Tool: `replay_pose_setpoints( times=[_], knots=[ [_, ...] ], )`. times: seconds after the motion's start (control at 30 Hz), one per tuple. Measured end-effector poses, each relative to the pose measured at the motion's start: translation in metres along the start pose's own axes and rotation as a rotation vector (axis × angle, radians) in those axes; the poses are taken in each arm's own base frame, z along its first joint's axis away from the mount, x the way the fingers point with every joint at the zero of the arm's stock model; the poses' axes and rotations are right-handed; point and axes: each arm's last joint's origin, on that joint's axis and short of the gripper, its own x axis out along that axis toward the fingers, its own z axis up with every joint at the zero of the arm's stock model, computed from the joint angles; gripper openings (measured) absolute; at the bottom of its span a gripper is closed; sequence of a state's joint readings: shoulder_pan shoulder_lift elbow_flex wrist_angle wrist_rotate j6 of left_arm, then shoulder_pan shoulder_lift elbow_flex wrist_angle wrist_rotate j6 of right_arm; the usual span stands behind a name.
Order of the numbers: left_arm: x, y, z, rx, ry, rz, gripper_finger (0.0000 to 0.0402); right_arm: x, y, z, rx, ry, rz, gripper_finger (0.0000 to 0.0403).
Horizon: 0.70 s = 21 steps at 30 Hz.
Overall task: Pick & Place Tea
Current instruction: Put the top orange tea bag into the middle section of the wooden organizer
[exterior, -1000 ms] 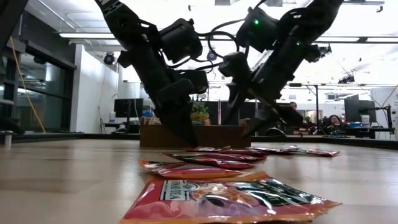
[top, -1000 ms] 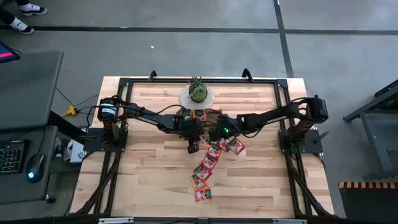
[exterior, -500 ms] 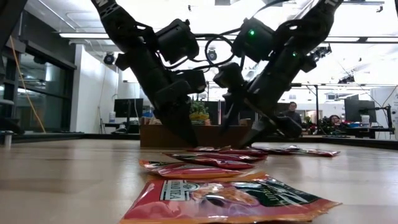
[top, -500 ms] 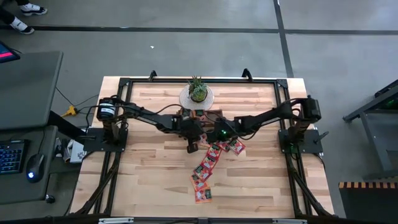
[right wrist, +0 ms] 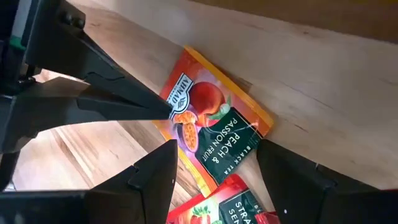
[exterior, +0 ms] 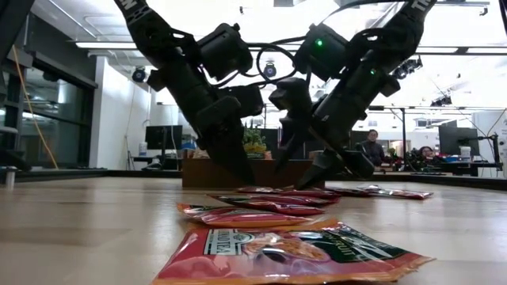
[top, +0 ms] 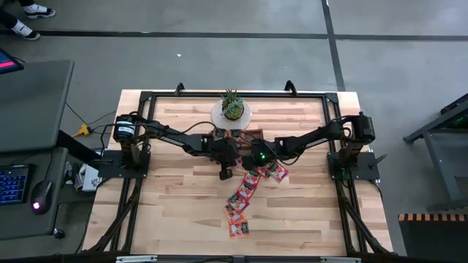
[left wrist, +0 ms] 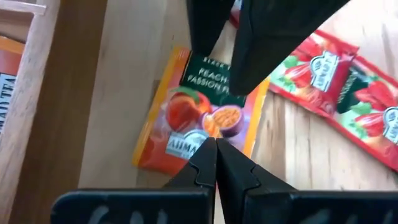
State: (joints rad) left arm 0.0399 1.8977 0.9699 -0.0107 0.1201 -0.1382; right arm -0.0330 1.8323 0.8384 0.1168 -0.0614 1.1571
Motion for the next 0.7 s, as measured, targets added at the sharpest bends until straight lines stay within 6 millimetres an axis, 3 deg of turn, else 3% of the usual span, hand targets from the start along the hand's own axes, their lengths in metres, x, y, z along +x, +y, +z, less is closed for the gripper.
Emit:
replay_pose_setpoints(
  times=[0.47, 0.7],
  knots=[
    [0.0002, -0.0009, 0.0010, 0.032, -0.011, -0.028, 0.0000, 0.0004, 0.0007, 0.0004, -0.082, 0.016, 0.024, 0.0214],
    [0.0004, -0.0004, 0.0005, 0.032, -0.008, -0.005, 0.0000, 0.0005, -0.0016, 0.0014, -0.057, 0.005, 0.000, 0.0143]
  ],
)
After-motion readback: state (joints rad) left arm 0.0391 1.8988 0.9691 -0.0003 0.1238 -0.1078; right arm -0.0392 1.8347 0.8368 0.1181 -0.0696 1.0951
